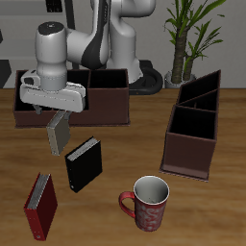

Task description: Place the yellow book into the back desk caddy's right compartment

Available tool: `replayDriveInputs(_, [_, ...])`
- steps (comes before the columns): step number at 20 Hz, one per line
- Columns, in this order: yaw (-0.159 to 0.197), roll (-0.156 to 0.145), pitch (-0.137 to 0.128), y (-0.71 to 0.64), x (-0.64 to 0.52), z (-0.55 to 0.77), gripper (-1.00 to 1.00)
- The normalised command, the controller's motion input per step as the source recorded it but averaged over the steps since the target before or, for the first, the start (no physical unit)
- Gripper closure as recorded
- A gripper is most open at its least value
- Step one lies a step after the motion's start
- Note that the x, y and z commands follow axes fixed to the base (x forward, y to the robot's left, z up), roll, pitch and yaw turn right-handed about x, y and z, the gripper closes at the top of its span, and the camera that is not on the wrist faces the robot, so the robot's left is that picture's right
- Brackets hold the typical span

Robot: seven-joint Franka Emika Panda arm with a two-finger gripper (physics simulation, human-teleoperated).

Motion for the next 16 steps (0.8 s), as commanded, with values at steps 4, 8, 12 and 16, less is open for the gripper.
replayDriveInputs(4, [0.0, -0.01, 0.024, 0.01, 0.01, -0.29, -1.0])
replayDriveInputs(8, [-0.035, -0.014, 0.056, -0.08, 0.07, -0.32, -1.0])
replayDriveInputs(12, [0.013, -0.009, 0.036, -0.02, 0.04, -0.19, -1.0])
replayDriveInputs(16, [-0.024, 0.008, 0.02, 0.0, 0.02, -0.09, 1.0])
